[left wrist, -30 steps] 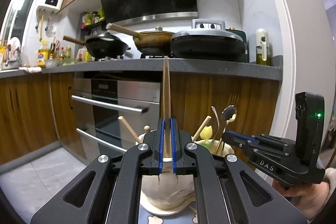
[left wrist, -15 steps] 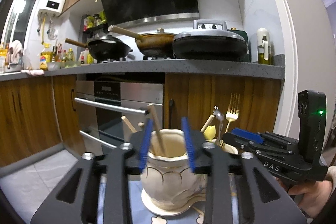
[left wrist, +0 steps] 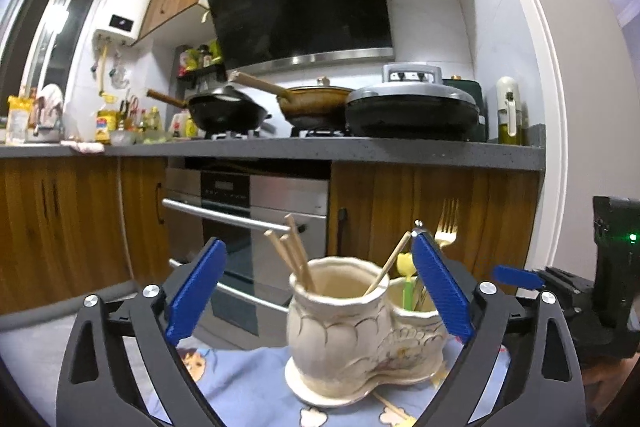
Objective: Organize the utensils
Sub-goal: 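Release the chopstick into the tall cup with the left tool while the right releases the spoon, then withdraw both open tools back over the remaining utensils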
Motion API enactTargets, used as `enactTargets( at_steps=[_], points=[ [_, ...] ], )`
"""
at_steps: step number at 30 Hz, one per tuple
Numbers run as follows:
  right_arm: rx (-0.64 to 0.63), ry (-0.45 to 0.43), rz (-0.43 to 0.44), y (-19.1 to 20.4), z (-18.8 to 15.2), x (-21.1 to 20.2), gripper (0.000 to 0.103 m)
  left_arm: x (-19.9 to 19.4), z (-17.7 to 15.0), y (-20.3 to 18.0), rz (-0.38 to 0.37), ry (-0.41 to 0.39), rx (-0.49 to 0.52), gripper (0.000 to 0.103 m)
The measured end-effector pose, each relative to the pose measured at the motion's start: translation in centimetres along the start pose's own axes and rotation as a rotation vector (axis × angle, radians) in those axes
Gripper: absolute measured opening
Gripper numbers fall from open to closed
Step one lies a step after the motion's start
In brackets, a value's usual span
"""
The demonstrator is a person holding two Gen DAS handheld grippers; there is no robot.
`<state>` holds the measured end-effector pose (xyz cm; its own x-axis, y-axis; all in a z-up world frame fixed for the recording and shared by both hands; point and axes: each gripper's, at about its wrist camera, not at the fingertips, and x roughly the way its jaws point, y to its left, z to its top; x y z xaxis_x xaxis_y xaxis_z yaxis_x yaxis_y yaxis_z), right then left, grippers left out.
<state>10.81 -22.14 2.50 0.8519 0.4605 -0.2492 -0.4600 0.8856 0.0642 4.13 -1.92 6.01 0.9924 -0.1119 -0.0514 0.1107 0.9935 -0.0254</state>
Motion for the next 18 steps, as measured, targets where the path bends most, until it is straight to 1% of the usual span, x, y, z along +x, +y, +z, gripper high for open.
enactTargets(
  at_steps=[1,5,8,12,18],
  points=[
    [-0.003,0.007,0.006,0.2,-0.3,-0.2,0.098,-0.1,-0.1,0.2,0.006,0.006,-0.003,0.096],
    [-0.038,0.035,0.007,1.4,-1.3,-0.8,0.098,-0.4,-1.4,1.0,0.033,0.062,-0.016,0.098],
    [-0.049,0.055,0.005,2.0,-2.1,-1.1,0.098,-0.8,-2.7,1.0,0.055,0.105,0.023,0.098],
    [-0.041,0.094,-0.009,2.3,-2.7,-1.3,0.098,-1.7,-4.3,1.1,0.058,0.148,0.049,0.098],
    [-0.006,0.179,-0.019,2.7,-4.1,-1.6,0.098,-1.8,-6.0,2.2,0.057,0.206,0.015,0.098]
  ],
)
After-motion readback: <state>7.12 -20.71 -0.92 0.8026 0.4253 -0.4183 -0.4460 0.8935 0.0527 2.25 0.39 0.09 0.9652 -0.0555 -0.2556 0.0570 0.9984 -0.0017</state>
